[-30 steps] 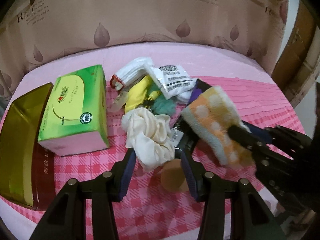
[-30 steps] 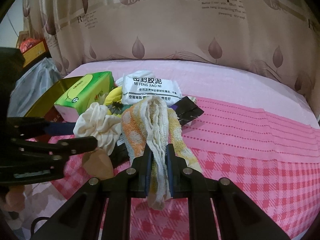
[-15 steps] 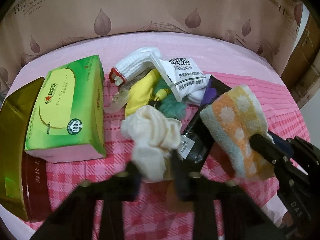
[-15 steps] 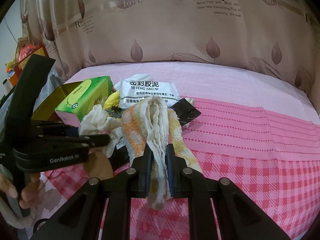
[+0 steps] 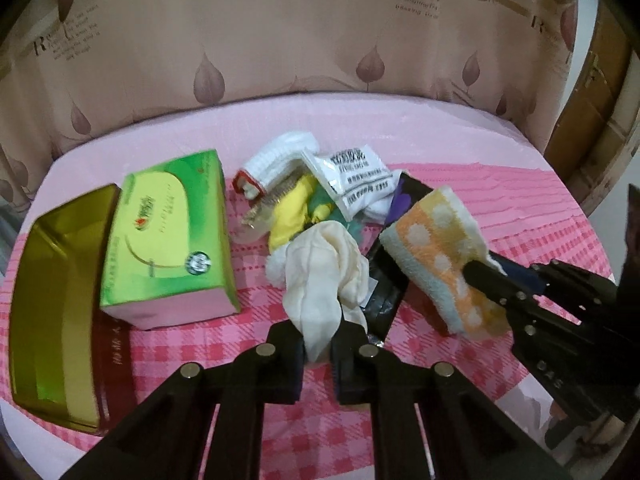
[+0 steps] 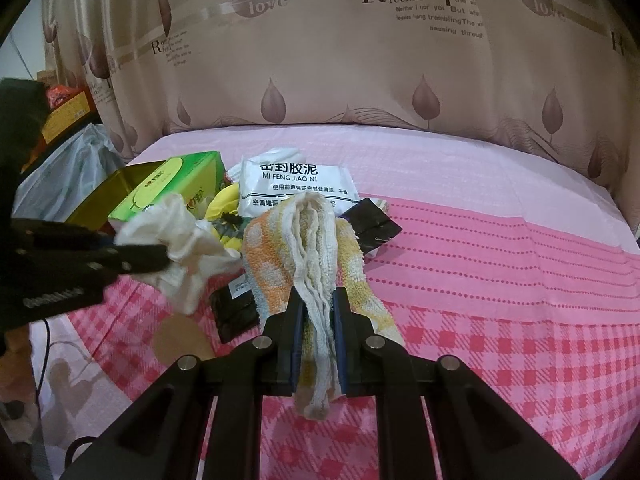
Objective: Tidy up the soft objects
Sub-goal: 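Grasp the cream scrunchie with the left tool while the right tool holds the towel, then carry the scrunchie and towel into the gold tin and release both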
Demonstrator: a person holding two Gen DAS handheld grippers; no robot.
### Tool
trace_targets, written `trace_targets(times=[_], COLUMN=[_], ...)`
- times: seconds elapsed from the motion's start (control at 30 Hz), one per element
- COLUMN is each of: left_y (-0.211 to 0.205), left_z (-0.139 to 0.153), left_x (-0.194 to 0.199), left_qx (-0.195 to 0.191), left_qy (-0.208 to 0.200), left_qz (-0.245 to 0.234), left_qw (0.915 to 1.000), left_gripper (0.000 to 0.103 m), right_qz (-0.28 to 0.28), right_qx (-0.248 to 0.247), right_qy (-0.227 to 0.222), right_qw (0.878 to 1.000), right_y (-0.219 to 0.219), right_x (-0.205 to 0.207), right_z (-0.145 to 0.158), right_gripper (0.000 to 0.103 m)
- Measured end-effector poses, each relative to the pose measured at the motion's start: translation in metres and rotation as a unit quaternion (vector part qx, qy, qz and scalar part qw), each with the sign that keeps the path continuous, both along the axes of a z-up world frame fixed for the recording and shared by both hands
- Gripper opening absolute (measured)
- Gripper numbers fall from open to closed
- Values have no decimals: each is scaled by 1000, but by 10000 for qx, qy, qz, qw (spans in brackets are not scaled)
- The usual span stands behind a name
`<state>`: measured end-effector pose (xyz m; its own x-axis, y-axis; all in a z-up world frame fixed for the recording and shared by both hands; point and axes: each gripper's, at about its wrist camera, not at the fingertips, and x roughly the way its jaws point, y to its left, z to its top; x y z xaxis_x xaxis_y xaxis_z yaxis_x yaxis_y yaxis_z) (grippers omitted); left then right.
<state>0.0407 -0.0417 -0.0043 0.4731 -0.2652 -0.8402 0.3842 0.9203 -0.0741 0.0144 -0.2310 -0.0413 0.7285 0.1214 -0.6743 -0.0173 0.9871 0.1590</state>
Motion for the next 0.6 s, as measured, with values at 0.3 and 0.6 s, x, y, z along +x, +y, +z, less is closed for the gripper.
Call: trace_targets(times=[0.3,0.6], left_y=[30,93], left_z=[24,30], left_x=[2,18], left_qx=[33,295], left_qy=[-303,-460], left_qz=[263,929], left_qw=[9992,9942], left_gripper=[10,10], right_qz=[-25,-75], right_qx=[-77,-142], right_qy=[-61,-62], right_qw=[9999,9999], right_y=[0,1], right_x=[-2,-3], right_z=[2,2], right_gripper=[12,12])
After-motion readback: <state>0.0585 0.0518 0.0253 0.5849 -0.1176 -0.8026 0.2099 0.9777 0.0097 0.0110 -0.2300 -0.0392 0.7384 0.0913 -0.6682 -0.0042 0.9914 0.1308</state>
